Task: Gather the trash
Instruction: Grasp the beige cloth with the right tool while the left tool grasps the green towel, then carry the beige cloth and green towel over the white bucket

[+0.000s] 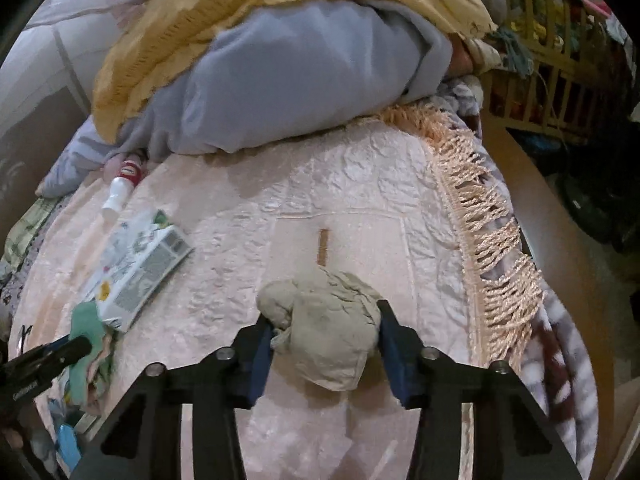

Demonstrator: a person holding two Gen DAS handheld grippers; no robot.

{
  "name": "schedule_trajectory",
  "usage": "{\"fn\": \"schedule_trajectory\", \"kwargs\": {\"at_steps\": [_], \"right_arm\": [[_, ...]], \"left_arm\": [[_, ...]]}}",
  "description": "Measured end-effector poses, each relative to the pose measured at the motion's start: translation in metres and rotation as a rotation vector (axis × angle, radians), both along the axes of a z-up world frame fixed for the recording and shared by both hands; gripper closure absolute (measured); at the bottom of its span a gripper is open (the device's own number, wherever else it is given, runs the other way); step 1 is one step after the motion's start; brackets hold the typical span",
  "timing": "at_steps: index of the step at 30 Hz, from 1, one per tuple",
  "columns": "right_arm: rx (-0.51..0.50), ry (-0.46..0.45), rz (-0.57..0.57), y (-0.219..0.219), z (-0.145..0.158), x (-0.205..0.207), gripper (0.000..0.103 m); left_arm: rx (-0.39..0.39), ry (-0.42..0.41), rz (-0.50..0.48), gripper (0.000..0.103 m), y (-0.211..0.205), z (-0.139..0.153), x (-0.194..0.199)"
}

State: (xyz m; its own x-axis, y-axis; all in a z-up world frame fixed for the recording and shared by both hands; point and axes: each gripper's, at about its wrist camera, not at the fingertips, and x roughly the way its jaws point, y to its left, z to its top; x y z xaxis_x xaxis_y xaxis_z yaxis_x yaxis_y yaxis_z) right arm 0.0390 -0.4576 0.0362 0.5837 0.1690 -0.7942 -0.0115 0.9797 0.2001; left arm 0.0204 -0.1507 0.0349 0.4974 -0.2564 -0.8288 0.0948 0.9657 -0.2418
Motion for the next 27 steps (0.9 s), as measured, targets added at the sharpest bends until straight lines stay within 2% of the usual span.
{"fn": "schedule_trajectory", "kwargs": {"at_steps": [9,27], "right_arm": [[0.03,-0.041,0.051,0.012,0.023,-0.045,0.062],[0.084,-0.058,0.087,0.031,0.042,-0.116,0.062]], "left_arm": [[-0.039,-0.039,-0.027,0.089,0.0,0.021,-0.023],[-0.031,-0.124,-0.124,0.09,-0.042,0.054,-0.069]]}}
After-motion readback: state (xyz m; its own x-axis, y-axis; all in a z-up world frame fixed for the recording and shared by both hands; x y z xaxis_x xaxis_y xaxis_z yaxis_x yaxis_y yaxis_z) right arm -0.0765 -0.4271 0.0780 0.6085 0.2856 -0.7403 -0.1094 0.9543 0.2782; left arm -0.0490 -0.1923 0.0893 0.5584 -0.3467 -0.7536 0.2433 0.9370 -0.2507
